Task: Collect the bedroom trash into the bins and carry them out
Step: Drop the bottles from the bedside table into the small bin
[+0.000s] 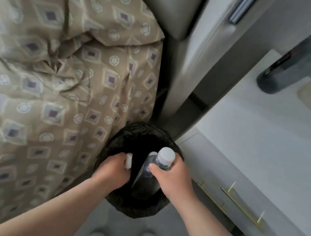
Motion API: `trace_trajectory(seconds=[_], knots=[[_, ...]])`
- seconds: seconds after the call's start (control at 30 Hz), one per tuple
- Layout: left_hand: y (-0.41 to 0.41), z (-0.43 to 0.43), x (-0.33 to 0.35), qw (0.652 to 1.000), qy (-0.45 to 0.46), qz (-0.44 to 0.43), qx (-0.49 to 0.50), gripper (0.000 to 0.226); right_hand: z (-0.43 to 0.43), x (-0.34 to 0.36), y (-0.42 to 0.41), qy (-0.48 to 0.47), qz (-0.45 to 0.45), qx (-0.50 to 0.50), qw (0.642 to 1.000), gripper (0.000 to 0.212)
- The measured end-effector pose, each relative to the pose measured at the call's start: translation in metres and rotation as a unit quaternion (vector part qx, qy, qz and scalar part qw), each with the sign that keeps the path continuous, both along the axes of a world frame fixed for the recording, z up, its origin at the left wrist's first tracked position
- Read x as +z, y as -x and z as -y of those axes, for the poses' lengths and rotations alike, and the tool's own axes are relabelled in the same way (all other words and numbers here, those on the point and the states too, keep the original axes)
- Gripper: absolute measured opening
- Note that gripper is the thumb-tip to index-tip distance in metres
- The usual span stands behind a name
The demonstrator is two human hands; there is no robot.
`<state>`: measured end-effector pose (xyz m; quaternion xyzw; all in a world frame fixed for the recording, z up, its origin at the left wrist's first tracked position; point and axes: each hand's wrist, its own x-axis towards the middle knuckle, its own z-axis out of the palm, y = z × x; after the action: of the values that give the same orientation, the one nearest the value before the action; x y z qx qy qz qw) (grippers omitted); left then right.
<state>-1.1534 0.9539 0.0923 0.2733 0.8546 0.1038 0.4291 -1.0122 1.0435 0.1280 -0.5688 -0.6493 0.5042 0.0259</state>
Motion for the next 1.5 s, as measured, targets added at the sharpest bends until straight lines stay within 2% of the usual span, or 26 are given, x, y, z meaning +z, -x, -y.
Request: trace_trajectory(seconds=[0.13,0.23,0.4,0.53,0.67,0.8,0.83,0.87,0.93,1.0,1.07,1.1,1.17,1.33,1.43,1.5], knots=[[-0.007,-0.007,-0.071,0.995,0.071,0.057,0.038,0.032,-0.007,-0.038,0.007,0.010,0.023,0.018,1.000,0.047],[-0.011,-0.012,-0.109,0.989,0.110,0.051,0.082,0.040,-0.008,-0.062,0.004,0.006,0.048,0.025,0.999,0.046],[-0.014,-0.022,-0.156,0.981,0.141,0.060,0.121,0.045,-0.007,-0.083,0.000,0.014,0.059,0.018,0.998,0.041],[-0.015,-0.025,-0.194,0.956,0.174,0.130,0.199,0.047,-0.012,-0.091,0.001,0.032,0.056,0.013,0.998,0.035],[-0.017,-0.026,-0.186,0.934,0.152,0.178,0.270,0.043,-0.014,-0.096,0.004,0.040,0.066,0.013,0.997,0.039],[-0.018,-0.031,-0.140,0.899,0.081,0.232,0.362,0.037,-0.015,-0.096,0.007,0.043,0.075,0.002,0.996,0.040],[-0.017,-0.032,-0.123,0.905,0.049,0.215,0.363,0.038,-0.016,-0.097,0.007,0.046,0.078,-0.002,0.996,0.040],[-0.015,-0.031,-0.103,0.927,0.023,0.171,0.332,0.039,-0.016,-0.096,0.008,0.050,0.082,-0.002,0.995,0.039],[-0.006,-0.021,-0.066,0.975,-0.017,0.017,0.220,0.038,-0.017,-0.095,0.010,0.057,0.083,-0.010,0.995,0.037],[0.006,-0.005,-0.038,0.983,-0.069,-0.113,0.124,0.043,-0.018,-0.095,0.012,0.063,0.087,-0.016,0.994,0.038],[0.019,0.012,-0.035,0.981,-0.084,-0.176,0.024,0.055,-0.016,-0.097,0.014,0.067,0.090,-0.013,0.994,0.041],[0.024,0.021,-0.041,0.983,-0.067,-0.171,-0.013,0.060,-0.015,-0.098,0.015,0.072,0.088,-0.013,0.993,0.042],[0.031,0.029,-0.051,0.992,-0.044,-0.116,-0.026,0.062,-0.012,-0.101,0.017,0.079,0.085,-0.011,0.993,0.045],[0.042,0.033,-0.058,0.995,-0.075,0.027,0.067,0.047,-0.002,-0.115,0.018,0.123,0.109,-0.008,0.986,0.059],[0.046,0.030,-0.057,0.992,-0.090,0.054,0.076,0.048,0.002,-0.120,0.019,0.149,0.098,-0.039,0.983,0.061],[0.046,0.026,-0.054,0.991,-0.098,0.042,0.076,0.053,0.003,-0.120,0.021,0.171,0.068,-0.064,0.981,0.058]])
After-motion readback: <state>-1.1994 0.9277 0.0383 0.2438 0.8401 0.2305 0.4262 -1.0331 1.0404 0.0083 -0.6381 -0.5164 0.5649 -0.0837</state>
